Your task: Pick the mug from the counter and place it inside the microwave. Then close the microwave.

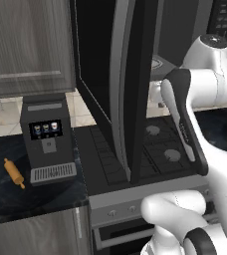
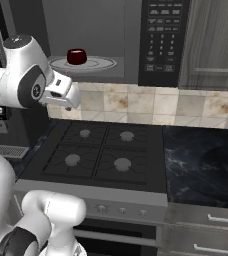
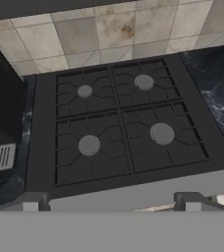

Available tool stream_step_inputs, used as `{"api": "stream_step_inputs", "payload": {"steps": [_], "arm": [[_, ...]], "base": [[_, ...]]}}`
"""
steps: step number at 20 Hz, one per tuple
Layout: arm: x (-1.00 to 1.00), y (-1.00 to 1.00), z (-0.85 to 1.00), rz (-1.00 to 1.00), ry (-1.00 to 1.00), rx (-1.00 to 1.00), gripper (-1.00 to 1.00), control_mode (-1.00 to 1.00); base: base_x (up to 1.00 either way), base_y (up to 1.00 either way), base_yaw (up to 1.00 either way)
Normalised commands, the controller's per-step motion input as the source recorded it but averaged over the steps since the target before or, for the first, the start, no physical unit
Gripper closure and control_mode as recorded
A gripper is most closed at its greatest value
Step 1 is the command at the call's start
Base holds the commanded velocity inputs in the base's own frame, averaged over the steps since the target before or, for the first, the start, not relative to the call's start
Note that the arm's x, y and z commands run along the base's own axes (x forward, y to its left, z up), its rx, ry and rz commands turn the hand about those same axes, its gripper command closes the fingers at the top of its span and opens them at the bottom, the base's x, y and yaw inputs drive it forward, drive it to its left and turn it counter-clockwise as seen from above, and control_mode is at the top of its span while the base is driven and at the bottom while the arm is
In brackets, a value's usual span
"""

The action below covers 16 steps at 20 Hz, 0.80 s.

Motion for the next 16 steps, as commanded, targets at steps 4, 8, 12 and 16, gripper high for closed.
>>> {"api": "stream_step_inputs", "payload": {"steps": [4, 8, 12, 16], "arm": [[-0.11, 0.0, -0.32, -0.01, -0.04, 0.0, -1.0, -1.0], [-0.31, 0.0, 0.01, 0.0, -0.13, 0.0, -1.0, -1.0], [-0.43, 0.0, 0.15, 0.0, -0.24, 0.0, -1.0, -1.0], [-0.27, 0.0, 0.02, -0.01, -0.29, 0.0, -1.0, -1.0]], "base": [[0.0, 0.0, 0.0], [0.0, 0.0, 0.0], [0.0, 0.0, 0.0], [0.0, 0.0, 0.0]]}}
